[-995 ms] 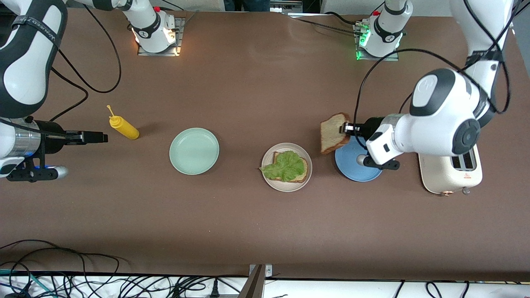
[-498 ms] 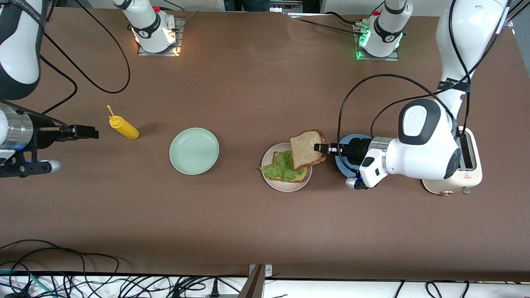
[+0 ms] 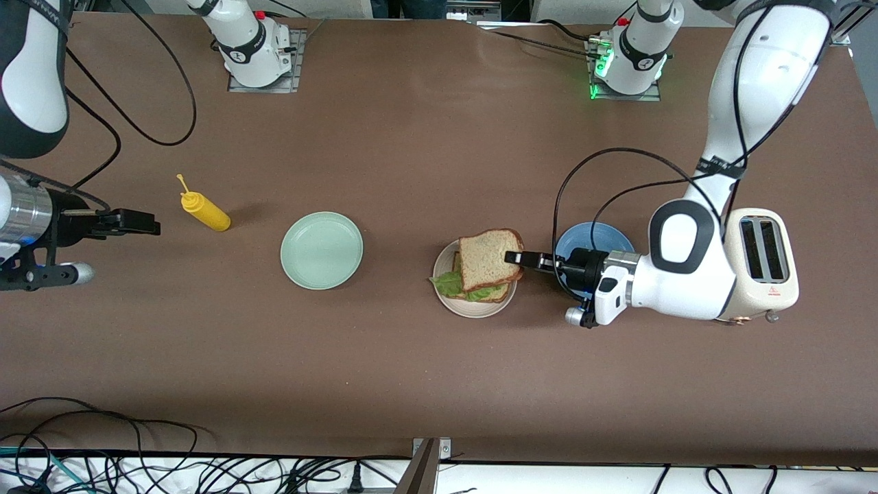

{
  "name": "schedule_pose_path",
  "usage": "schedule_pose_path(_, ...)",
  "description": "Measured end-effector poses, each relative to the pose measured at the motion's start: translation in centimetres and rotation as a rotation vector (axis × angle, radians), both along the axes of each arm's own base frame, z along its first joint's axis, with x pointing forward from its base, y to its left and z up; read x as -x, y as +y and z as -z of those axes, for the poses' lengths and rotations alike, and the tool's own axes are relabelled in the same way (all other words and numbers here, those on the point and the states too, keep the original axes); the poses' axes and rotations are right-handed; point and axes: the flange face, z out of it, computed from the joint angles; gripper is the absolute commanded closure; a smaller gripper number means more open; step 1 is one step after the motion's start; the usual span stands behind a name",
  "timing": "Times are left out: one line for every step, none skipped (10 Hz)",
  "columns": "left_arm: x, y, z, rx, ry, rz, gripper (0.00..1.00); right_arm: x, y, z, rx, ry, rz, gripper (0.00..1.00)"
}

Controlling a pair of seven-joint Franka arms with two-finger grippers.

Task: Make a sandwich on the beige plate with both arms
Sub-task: 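Lay the bread slice on the lettuce and open the left gripper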

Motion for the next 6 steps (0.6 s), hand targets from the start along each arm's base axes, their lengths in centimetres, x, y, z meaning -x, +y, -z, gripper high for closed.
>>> schedule_pose_path(0.1,-0.2,2.7,0.079,-0.029,0.007,1.0,0.8,0.3,-0.2,-0.001,-0.022,-0.004,0.0)
schedule_pose_path(0.3,-0.4,5.0,0.142,-0.057,0.011,1.0,1.4,0.8,-0.3,-0.001,-0.049,-0.009,0.0)
schedule_pose_path(0.6,-0.6,7.0,0.186,-0.084,0.017,1.0,2.1,1.4,-0.2,-0.001,-0.073,-0.016,0.0)
schedule_pose_path(0.8,-0.6,8.6,0.209,-0.104,0.026,0.97,2.5,1.9,0.2,-0.001,-0.082,-0.023,0.0)
schedule_pose_path(1.1,-0.5,9.9,0.218,-0.109,0.031,0.72,2.8,2.1,0.6,0.0,-0.081,-0.025,0.0)
schedule_pose_path(1.3,-0.5,10.9,0.223,-0.105,0.032,0.01,2.9,2.1,0.8,0.001,-0.08,-0.025,0.0)
